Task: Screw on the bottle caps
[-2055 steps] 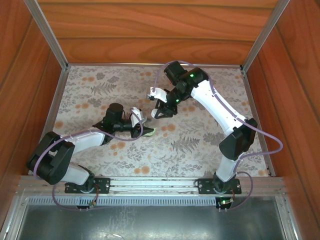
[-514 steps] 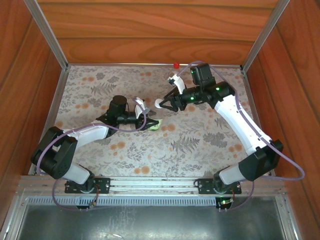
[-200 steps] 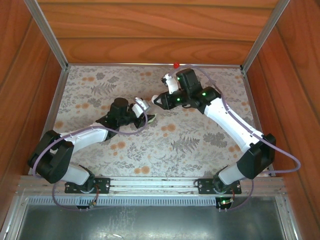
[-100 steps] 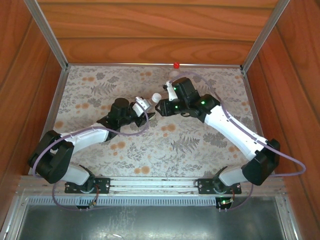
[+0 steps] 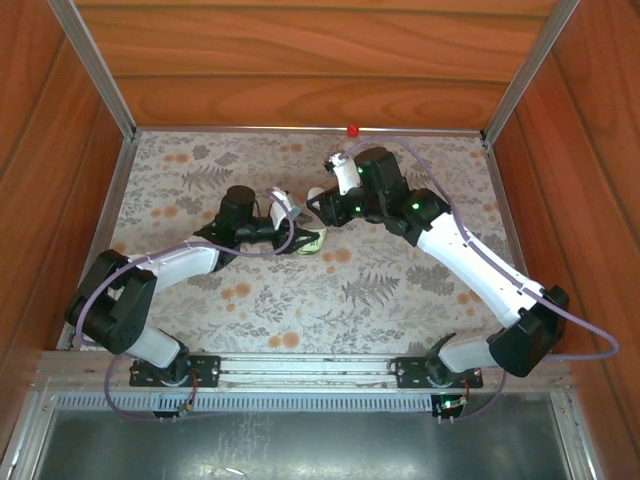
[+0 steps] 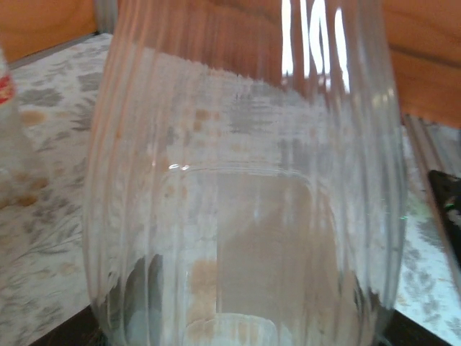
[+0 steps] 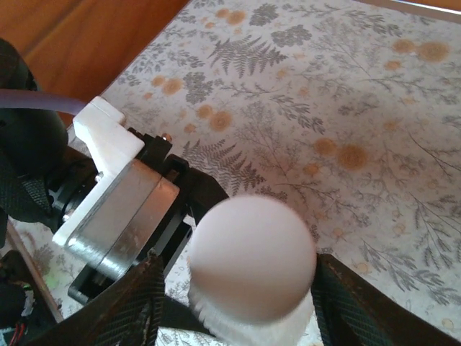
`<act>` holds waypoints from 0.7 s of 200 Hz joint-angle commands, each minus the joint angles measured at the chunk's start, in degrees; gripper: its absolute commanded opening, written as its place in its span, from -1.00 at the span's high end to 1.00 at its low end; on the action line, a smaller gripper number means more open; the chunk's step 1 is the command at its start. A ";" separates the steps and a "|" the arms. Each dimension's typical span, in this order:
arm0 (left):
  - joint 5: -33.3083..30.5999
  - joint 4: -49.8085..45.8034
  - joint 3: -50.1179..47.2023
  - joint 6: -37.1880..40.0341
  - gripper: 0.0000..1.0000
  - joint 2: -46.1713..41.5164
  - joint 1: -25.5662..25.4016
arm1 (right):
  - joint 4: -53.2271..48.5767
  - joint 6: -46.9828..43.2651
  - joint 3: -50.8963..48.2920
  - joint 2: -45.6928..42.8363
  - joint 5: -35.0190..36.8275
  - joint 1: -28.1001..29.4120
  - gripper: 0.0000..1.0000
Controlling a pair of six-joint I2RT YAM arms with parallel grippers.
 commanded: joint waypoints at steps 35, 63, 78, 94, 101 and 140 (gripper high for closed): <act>12.85 1.06 3.18 -3.81 -0.06 1.09 0.17 | 15.19 -3.39 -6.04 -2.27 -18.78 -5.14 -0.09; 13.21 1.06 3.21 -4.10 -0.06 0.34 0.12 | 16.59 -5.08 -5.78 -1.56 -25.16 -6.21 0.00; 13.81 1.06 3.34 -4.14 -0.06 0.38 0.17 | 18.63 -4.48 -6.25 -1.31 -28.66 -6.73 0.04; 14.02 1.11 3.39 -4.20 -0.06 0.55 0.17 | 20.30 -3.33 -6.30 -0.91 -30.88 -7.00 0.04; 13.87 1.07 3.34 -4.35 -0.06 0.61 0.15 | 20.38 -3.11 -6.06 -0.55 -31.45 -7.02 0.06; 14.01 1.09 3.33 -4.28 -0.06 0.41 0.20 | 19.46 -3.37 -5.74 0.38 -32.12 -7.25 0.24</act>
